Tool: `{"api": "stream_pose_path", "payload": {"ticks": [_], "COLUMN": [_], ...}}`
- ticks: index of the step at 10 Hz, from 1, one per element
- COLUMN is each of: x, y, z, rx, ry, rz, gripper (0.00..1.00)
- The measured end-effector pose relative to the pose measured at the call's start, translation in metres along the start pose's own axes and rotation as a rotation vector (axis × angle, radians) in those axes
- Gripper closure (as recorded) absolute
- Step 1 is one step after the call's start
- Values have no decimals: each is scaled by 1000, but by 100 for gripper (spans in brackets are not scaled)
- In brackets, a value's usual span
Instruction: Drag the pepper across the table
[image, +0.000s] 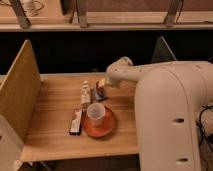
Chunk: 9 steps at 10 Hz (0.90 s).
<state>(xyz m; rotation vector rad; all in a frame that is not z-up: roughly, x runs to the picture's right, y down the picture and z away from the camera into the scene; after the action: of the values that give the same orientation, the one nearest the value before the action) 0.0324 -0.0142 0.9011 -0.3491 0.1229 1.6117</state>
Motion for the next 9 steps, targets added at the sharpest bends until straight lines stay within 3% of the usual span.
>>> {"api": "stream_pose_path", "payload": {"ticks": [3,5,7,9], "x": [-19,-23,-22,-21], "y": [23,50,60,55], "z": [3,18,38,55], "rx": [42,20,-7,-20], "ry": [-37,-21,7,37], "rz": [-159,-265,-294,-270], "gripper": [26,26,26,26]}}
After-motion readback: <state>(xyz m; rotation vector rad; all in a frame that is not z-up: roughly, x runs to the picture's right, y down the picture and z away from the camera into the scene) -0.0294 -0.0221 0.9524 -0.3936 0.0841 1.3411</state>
